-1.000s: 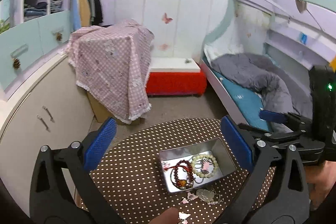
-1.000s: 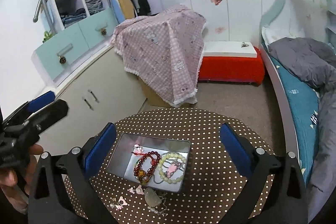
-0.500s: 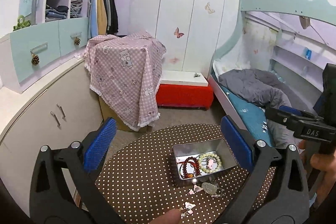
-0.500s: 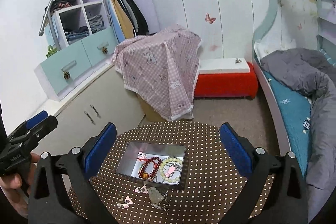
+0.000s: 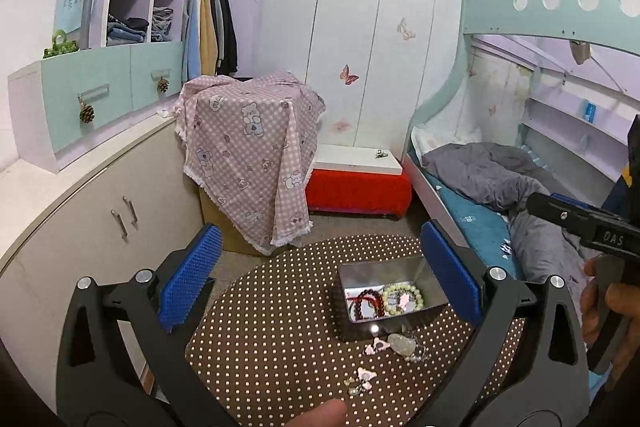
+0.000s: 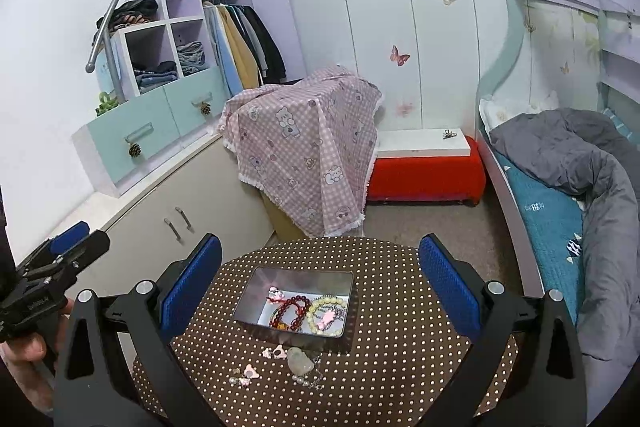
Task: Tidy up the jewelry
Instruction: 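Move both tools toward the remaining white charms and jade pendant, then grasp a small silver charm with the left tool while the right tool grasps a white charm, then carry both charms over the grey metal box and open both tools, then move both tools back toward the remaining charms beside the box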
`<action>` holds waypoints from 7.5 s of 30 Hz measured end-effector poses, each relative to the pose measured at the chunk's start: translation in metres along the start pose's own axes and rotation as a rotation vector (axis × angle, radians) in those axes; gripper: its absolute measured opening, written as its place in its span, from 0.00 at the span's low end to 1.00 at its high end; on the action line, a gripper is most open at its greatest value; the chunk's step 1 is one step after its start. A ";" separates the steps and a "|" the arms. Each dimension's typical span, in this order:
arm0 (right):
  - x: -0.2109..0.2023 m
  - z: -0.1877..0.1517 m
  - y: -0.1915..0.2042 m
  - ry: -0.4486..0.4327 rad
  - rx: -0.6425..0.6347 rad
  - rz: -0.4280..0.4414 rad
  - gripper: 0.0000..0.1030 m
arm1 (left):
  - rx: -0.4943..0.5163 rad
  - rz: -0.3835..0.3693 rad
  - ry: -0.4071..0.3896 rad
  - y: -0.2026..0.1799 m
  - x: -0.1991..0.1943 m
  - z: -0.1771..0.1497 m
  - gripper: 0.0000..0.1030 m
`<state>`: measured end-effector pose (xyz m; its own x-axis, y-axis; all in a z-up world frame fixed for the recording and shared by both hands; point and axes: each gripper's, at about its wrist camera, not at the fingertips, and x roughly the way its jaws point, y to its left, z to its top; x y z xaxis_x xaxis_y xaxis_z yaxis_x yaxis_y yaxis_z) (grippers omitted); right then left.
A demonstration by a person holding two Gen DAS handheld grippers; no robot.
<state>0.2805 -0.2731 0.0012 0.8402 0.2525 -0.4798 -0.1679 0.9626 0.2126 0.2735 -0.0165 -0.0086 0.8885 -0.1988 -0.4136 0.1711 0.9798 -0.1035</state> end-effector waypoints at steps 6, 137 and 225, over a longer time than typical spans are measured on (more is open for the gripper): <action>-0.007 -0.012 0.004 0.001 -0.007 -0.010 0.92 | -0.007 0.008 0.030 0.003 0.000 -0.019 0.94; 0.026 -0.070 0.047 0.194 -0.170 0.178 0.12 | 0.164 -0.242 0.216 0.004 0.043 -0.074 0.07; -0.019 -0.059 0.020 0.034 -0.061 0.000 0.93 | 0.025 0.001 0.051 0.007 -0.018 -0.057 0.95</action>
<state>0.2308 -0.2528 -0.0359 0.8227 0.2543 -0.5084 -0.1995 0.9666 0.1607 0.2342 -0.0069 -0.0535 0.8659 -0.1980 -0.4593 0.1813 0.9801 -0.0809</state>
